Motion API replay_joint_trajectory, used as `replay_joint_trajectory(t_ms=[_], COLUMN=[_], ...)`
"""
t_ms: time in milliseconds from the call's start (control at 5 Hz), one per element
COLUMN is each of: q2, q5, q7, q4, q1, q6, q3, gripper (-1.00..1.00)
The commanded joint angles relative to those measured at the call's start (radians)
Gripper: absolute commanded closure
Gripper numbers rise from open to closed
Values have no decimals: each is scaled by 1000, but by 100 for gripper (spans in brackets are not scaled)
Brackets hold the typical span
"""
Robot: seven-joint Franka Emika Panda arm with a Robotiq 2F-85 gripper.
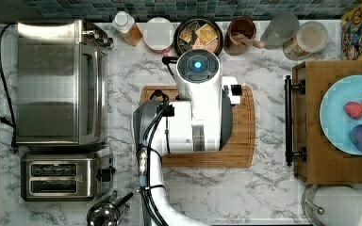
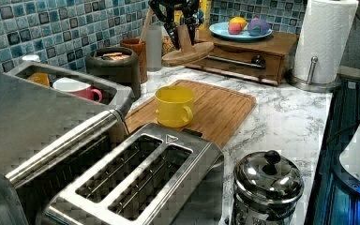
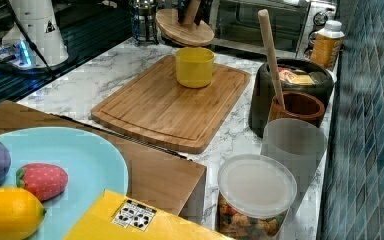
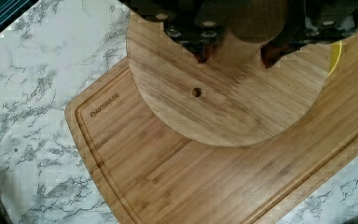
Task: Place the lid on the board.
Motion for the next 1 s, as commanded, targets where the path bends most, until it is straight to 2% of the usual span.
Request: replay_joint_trajectory(t_ms=[200,400,600,800,1000], q2=[0,-16,-50,-69,-73], q5=[-2,-7,46,71,66], q7=[0,62,40,29,32], q4=[0,-8,-37,-61,-73], q1=[-4,-40,-82,-89,-66], q6=[1,39,89,123,141], q3=[7,-33,-72,-108,-148], gripper=[100,100,100,100,100])
